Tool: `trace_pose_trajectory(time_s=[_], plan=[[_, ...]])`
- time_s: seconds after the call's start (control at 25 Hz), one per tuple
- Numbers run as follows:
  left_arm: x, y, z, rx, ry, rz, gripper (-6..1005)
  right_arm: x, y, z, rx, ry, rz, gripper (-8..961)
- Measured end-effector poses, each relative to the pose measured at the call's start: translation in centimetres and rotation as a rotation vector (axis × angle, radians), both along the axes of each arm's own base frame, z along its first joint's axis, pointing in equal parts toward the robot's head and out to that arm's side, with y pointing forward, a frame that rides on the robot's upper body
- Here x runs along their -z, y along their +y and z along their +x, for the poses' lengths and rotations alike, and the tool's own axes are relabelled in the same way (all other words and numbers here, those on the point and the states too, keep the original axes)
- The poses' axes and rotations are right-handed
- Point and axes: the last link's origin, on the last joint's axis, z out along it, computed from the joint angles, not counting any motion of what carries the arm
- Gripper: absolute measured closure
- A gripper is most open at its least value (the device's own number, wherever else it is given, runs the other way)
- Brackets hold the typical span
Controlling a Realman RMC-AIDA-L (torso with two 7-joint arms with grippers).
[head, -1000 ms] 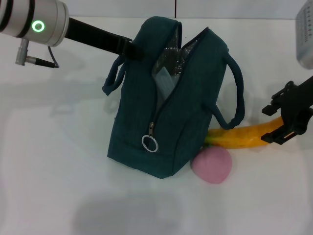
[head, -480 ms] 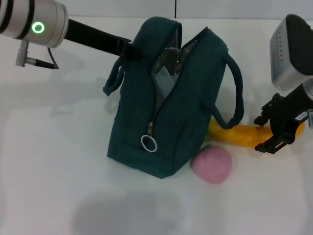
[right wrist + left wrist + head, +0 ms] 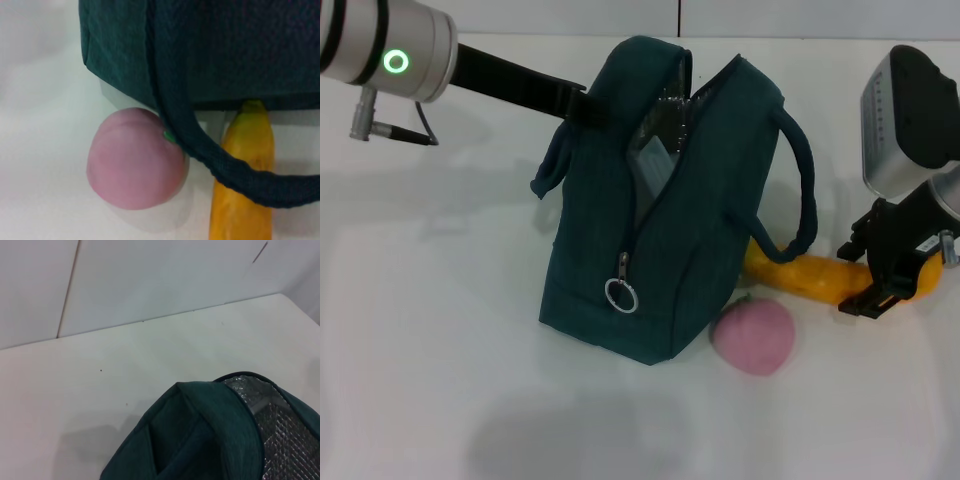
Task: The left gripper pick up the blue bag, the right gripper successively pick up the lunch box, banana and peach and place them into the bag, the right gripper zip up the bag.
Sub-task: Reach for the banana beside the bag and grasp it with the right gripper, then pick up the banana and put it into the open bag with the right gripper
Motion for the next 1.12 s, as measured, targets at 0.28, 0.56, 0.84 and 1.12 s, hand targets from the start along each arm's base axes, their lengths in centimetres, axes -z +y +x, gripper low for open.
trace_pose_trajectory(time_s=[0.28, 0.56, 0.84, 1.12], plan=[[0.0, 0.0, 0.0, 0.001, -0.001, 0.002, 964, 0.2, 0.1, 0.3, 0.012, 0.001, 0.004, 304], [0.0, 0.1, 0.1, 0.004, -0.001, 0.002, 964, 0.2, 0.1, 0.4, 0.020, 0.000, 0.004, 437], [-0.1, 0.1, 0.1, 0.002, -0.001, 0.003, 964, -0.3, 0.4, 0.6, 0.046, 0.021, 0.020, 481], [0.0, 0.0, 0.1, 0.003, -0.003, 0.002, 964, -1.8, 0.7, 1.7, 0.127, 0.110, 0.065, 480]])
